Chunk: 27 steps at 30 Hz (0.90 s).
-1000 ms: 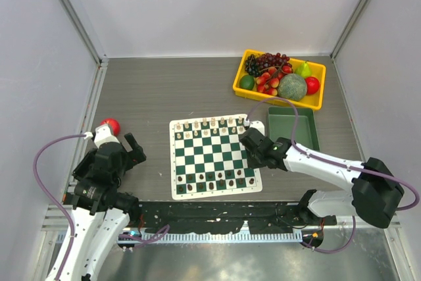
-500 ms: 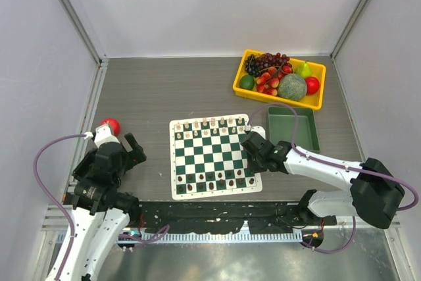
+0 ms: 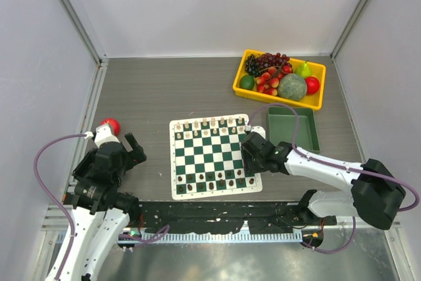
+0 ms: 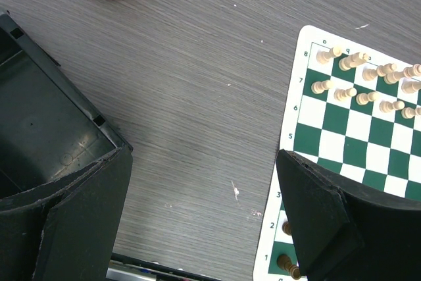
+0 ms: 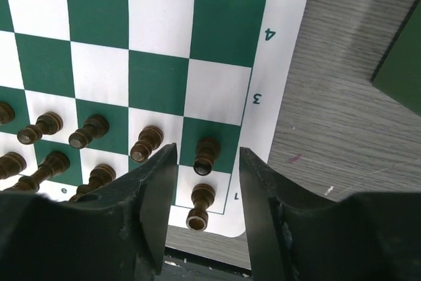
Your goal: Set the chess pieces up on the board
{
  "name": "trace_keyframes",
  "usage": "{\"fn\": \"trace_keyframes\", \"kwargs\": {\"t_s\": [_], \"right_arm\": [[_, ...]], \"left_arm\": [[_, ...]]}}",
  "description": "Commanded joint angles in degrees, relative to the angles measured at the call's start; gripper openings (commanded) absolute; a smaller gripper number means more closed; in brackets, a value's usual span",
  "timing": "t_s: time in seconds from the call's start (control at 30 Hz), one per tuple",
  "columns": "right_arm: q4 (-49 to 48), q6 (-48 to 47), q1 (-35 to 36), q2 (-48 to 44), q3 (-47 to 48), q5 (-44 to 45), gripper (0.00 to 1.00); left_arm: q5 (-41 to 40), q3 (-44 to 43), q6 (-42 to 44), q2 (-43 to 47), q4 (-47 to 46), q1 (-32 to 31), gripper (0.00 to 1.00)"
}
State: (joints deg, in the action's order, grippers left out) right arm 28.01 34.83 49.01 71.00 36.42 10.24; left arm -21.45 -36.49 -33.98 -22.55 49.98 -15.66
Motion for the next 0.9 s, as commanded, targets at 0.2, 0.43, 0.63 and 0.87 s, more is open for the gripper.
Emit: {"fn": "trace_keyframes", "kwargs": {"t_s": [0.2,0.43,0.63,0.87], "right_arm": [[4.33,-3.01,0.03,-7.89,7.51,12.68,0.66],[4.60,-6.08,-6.10,-12.02,10.51,16.39,0.87],[2.76,-9.16,-18.76,-16.50,10.86,9.11,0.92],[1.87,-12.32,-30.10,-20.73,10.77,3.48,0.96]], "left_arm": [[0.36,0.02,0.58,-1.80,-1.81,0.28,0.99],[-0.16,-2.70,-1.00,-6.36,1.52,0.28,0.99],[-2.62,-7.36,-4.25,-13.82,3.20,0.28,0.99],[-5.62,-17.55,-3.03,-26.04,3.90,0.19,0.99]]}}
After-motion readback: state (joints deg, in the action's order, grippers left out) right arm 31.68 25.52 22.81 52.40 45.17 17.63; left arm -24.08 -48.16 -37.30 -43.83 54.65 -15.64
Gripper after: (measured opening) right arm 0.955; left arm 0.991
